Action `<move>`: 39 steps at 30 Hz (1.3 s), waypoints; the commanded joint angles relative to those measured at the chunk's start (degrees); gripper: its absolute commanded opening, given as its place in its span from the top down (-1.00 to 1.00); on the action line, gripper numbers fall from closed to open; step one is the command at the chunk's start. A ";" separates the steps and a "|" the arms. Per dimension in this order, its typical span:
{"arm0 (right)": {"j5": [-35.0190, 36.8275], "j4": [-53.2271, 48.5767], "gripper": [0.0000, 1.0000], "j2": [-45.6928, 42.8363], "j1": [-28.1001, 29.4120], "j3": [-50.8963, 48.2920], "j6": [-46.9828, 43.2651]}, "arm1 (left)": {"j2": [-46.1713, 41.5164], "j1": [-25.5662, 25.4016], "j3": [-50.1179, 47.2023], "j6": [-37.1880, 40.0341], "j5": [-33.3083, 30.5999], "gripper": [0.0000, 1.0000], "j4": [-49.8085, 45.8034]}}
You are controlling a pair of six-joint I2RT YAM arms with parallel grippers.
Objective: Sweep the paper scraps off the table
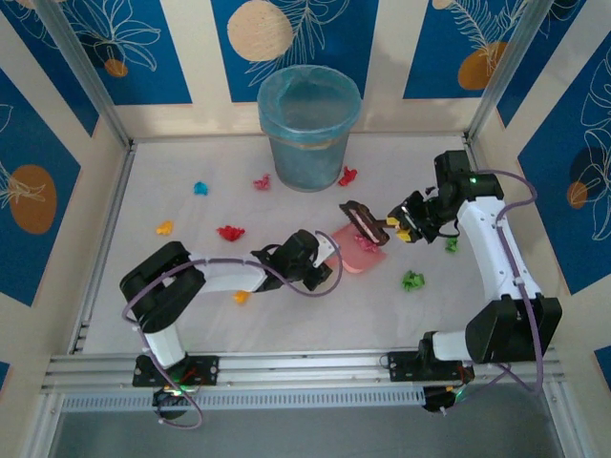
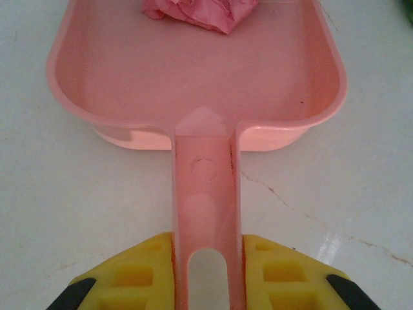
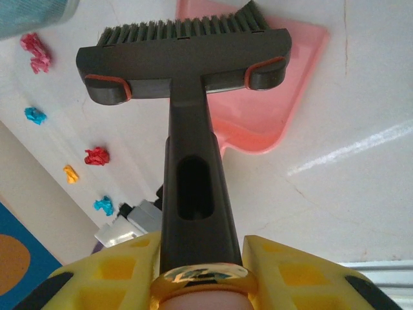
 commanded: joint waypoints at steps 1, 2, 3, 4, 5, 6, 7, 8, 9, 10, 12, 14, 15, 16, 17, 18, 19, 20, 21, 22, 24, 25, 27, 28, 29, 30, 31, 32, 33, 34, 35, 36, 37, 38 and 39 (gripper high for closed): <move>-1.81 -2.62 1.00 -2.48 1.76 -1.72 1.76 | 1.27 0.50 1.22 -1.63 0.86 0.89 -3.80; -2.12 -2.81 1.00 -3.03 2.30 -2.04 2.21 | 1.46 0.59 1.40 -1.64 0.73 0.91 -3.89; -2.29 -3.06 1.00 -3.55 2.84 -2.21 2.70 | 1.49 0.76 1.31 -1.73 0.73 0.94 -3.85; -2.56 -3.45 1.00 -4.05 3.24 -2.22 3.23 | 1.40 0.86 1.23 -1.96 0.81 0.97 -3.54; -2.83 -3.74 1.00 -4.48 3.51 -1.98 3.62 | 1.27 0.91 1.06 -2.09 0.88 0.98 -3.25; -2.96 -4.08 1.00 -4.98 3.69 -1.53 3.91 | 1.13 1.04 0.88 -2.39 1.02 1.00 -3.03; -2.88 -4.55 1.00 -5.39 3.75 -0.68 4.09 | 0.76 1.19 0.67 -2.48 1.60 1.00 -2.72; -2.16 -5.13 1.00 -5.70 3.74 0.53 4.11 | 0.31 1.28 0.41 -2.62 2.15 1.00 -2.34; -0.90 -5.99 1.00 -6.10 3.83 2.15 3.97 | -0.38 1.26 -0.13 -2.62 2.51 1.00 -1.53; 0.19 -6.25 1.00 -6.49 3.93 3.86 3.91 | -1.12 1.30 -0.47 -2.57 2.67 1.00 -1.14; 1.47 -6.26 1.00 -7.15 4.01 6.97 3.69 | -2.58 1.33 -0.70 -2.44 2.66 1.00 -1.44; 3.40 -6.26 1.00 -7.83 4.06 10.11 3.57 | -3.99 1.31 -0.37 -2.38 2.65 1.00 -3.03; 4.68 -5.96 1.00 -8.32 4.10 11.61 3.35 | -4.79 1.29 -0.19 -2.30 2.74 1.00 -3.95; 6.06 -5.00 1.00 -9.22 4.09 12.71 3.18 | -5.63 1.30 -0.13 -2.36 2.94 1.00 -4.84; 7.39 -3.97 1.00 -10.24 4.07 13.22 3.25 | -6.46 1.29 -0.17 -2.79 3.57 1.00 -5.24; 9.40 -2.87 1.00 -11.50 4.02 13.57 3.35 | -7.65 1.31 -0.34 -3.15 4.68 1.00 -5.62; 11.69 -2.36 1.00 -12.70 3.86 14.08 3.44 | -8.95 1.38 -0.41 -3.62 5.60 1.00 -6.23; 14.46 -2.46 1.00 -13.58 3.69 14.64 3.42 | -10.08 1.38 -0.39 -3.90 6.27 1.00 -6.92; 17.56 -2.70 1.00 -14.52 3.60 15.19 3.27 | -11.57 1.39 0.01 -4.40 6.75 1.00 -8.35; 21.39 -2.91 1.00 -15.47 3.39 15.69 3.00 | -13.03 1.39 0.66 -4.69 7.12 1.00 -10.15; 27.55 -3.77 1.00 -17.03 2.96 16.20 2.54 | -16.25 1.40 1.87 -4.71 7.13 1.00 -14.47; 30.76 -3.82 1.00 -17.73 2.73 16.00 1.78 | -18.03 1.39 2.68 -4.57 6.46 1.00 -16.73; 34.76 -3.99 1.00 -18.38 2.01 15.23 0.21 | -21.12 1.39 4.60 -4.29 4.50 1.00 -21.80; 35.72 -4.14 1.00 -18.41 1.53 14.55 -0.47 | -22.54 1.38 6.03 -3.99 3.45 1.00 -24.80; 36.05 -4.19 1.00 -18.41 0.99 13.83 -0.84 | -23.70 1.39 7.27 -3.57 2.43 1.00 -26.98; 35.87 -4.08 1.00 -18.40 0.49 12.77 -1.11 | -25.05 1.39 8.69 -2.92 1.72 1.00 -29.95; 35.56 -3.78 1.00 -18.57 0.09 11.35 -1.03 | -26.29 1.39 10.22 -2.23 0.88 1.00 -32.46; 35.19 -3.43 1.00 -18.63 -0.15 10.18 -0.70 | -27.31 1.39 11.35 -1.93 0.01 1.00 -34.26; 34.23 -2.80 1.00 -18.79 -0.35 8.72 -0.35 | -28.48 1.37 12.73 -1.71 -1.12 1.00 -36.27; 33.25 -2.04 1.00 -18.89 -0.37 7.06 0.05 | -29.49 1.39 14.13 -1.49 -2.22 1.00 -38.02; 32.11 -1.35 1.00 -18.90 -0.35 5.69 0.42 | -30.26 1.39 15.35 -1.41 -3.56 1.00 -39.52; 30.45 -0.51 1.00 -18.72 -0.37 4.16 0.65 | -30.94 1.39 17.14 -1.51 -5.38 1.00 -41.53; 28.73 -0.01 1.00 -18.23 -0.31 3.02 0.84 | -31.00 1.47 19.17 -1.60 -7.01 1.00 -43.42; 27.49 0.14 1.00 -17.71 -0.12 2.19 1.12 | -30.75 1.56 21.23 -1.35 -7.79 1.00 -45.22; 26.36 0.31 1.00 -17.08 0.25 1.41 1.33 | -30.21 1.70 23.74 -0.99 -8.50 1.00 -47.29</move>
